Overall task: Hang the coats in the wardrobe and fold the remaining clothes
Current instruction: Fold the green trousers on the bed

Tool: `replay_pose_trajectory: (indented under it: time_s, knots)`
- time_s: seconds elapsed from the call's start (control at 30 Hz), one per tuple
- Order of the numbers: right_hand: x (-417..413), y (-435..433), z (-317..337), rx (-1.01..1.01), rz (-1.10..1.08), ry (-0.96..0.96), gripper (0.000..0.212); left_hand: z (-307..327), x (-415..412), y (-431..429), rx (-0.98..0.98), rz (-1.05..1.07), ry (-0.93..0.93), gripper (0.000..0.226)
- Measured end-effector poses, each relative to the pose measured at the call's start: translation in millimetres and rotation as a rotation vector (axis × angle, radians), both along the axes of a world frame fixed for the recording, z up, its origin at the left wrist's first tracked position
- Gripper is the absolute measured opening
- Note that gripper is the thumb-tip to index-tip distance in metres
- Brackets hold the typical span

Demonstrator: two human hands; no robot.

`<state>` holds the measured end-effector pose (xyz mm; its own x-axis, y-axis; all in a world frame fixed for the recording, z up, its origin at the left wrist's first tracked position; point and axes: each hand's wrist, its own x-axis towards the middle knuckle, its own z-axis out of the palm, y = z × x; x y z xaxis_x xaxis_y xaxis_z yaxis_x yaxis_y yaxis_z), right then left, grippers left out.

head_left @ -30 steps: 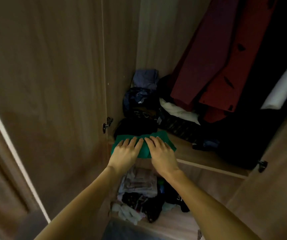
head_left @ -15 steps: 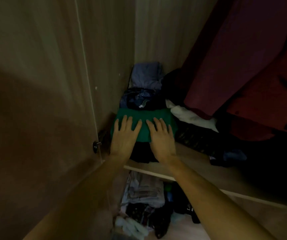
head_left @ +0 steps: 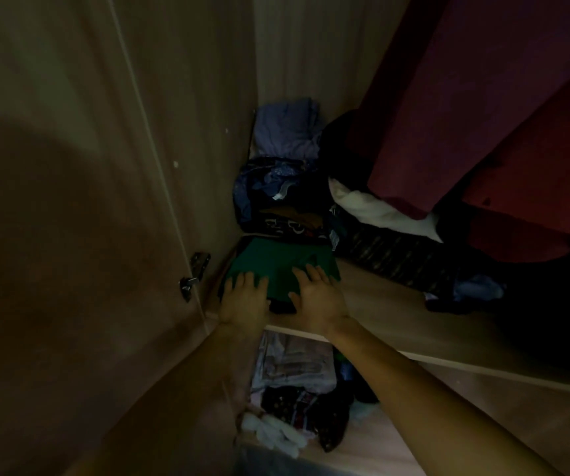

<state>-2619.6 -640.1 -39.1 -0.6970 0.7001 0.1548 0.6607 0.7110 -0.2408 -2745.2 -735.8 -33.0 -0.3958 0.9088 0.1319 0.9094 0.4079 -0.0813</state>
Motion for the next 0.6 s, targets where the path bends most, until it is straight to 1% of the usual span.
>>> replay_pose_trajectory:
  time_s: [0.13, 0.23, 0.33, 0.5, 0.6]
  knots:
    - [11.3, -35.6, 25.3, 0.016, -0.002, 0.104, 0.053, 26.0, 12.2, -37.2, 0.107, 0.003, -0.046, 0.048]
    - [32.6, -66.4, 40.2, 0.076, -0.008, 0.168, 0.047, 42.6, 25.6, -72.4, 0.198, 0.004, -0.086, 0.048]
    - [57.8, -97.1, 52.7, 0.096, -0.024, 0.218, 0.043, 55.9, 40.7, -102.3, 0.296, -0.007, -0.133, 0.049]
    - [100.7, -141.2, 71.5, 0.111, -0.068, 0.214, 0.044, 70.5, 71.2, -140.3, 0.342, -0.062, -0.246, 0.052]
    - [126.7, -165.9, 86.2, 0.127, -0.092, 0.237, 0.044, 78.2, 93.2, -166.6, 0.349, -0.11, -0.279, 0.052]
